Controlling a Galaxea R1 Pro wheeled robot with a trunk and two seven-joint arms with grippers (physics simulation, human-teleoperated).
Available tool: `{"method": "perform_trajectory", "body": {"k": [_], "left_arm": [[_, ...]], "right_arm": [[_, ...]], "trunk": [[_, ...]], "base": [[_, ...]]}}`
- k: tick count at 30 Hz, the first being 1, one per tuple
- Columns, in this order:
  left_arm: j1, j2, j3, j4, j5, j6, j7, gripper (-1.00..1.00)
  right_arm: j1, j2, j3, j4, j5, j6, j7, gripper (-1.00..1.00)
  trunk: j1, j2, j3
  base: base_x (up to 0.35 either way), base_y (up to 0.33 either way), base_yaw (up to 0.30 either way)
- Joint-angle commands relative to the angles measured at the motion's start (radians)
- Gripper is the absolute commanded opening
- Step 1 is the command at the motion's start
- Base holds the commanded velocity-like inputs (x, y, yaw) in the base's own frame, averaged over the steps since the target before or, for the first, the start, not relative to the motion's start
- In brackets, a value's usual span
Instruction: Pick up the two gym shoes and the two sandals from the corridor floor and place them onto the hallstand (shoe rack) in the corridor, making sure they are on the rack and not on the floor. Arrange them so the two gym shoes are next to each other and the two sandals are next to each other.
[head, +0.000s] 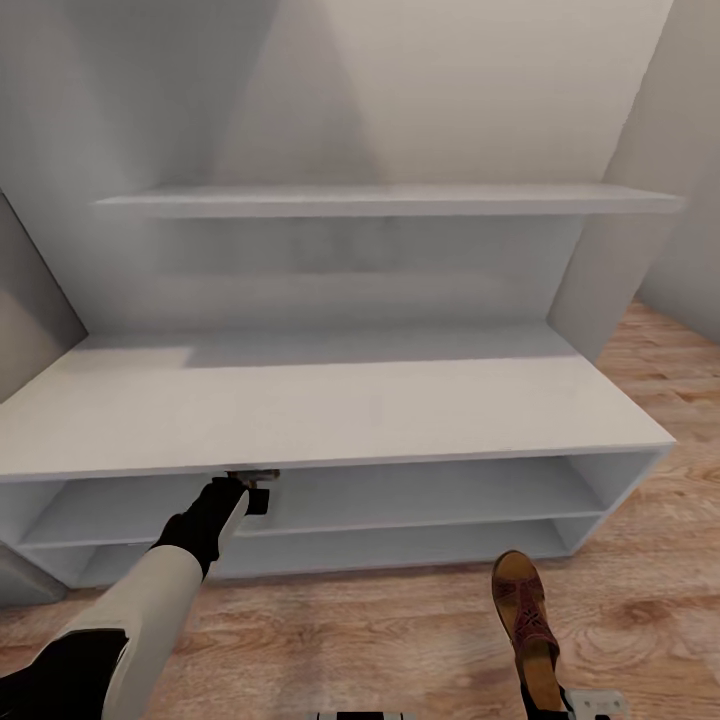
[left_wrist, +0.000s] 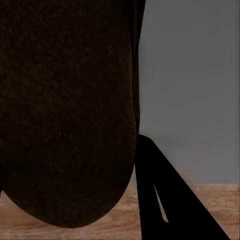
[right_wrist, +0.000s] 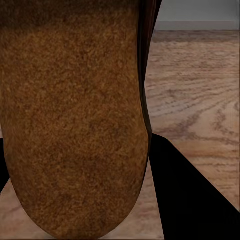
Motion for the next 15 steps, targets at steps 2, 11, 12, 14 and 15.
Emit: {"method": "perform_trajectory", "body": {"k": [2, 11, 12, 14, 15], "left_arm": [[0.000, -0.001, 0.005, -0.002, -0.011, 0.006, -0.004, -1.00], [0.000, -0.001, 0.004, -0.001, -0.011, 0.006, -0.005, 1.00], [0.000, -0.001, 0.004, -0.001, -0.011, 0.006, -0.005, 1.00], [0.000, -0.001, 0.005, 0.000, -0.011, 0.006, -0.005, 1.00], [0.000, 0.000, 0.005, -0.001, -0.011, 0.006, -0.005, 1.00]], "right_arm": [[-0.001, 0.001, -0.008, 0.001, 0.004, -0.003, 0.009, -1.00], [-0.001, 0.001, -0.008, 0.001, 0.004, -0.002, 0.009, -1.00], [-0.001, 0.001, -0.008, 0.001, 0.004, -0.001, 0.009, -1.00], [-0.001, 0.001, -0.008, 0.001, 0.004, -0.002, 0.009, -1.00], [-0.001, 0.001, -0.008, 0.001, 0.004, -0.002, 0.009, -1.00]], "trunk": [[0.000, 0.000, -0.001], [0.000, 0.000, -0.001], [0.000, 0.000, -0.001], [0.000, 0.000, -0.001], [0.000, 0.000, -0.001]], "base": [[0.147, 0.001, 0.000], [0.030, 0.000, 0.000], [0.002, 0.000, 0.000], [0.001, 0.000, 0.000], [0.000, 0.000, 0.000]]}}
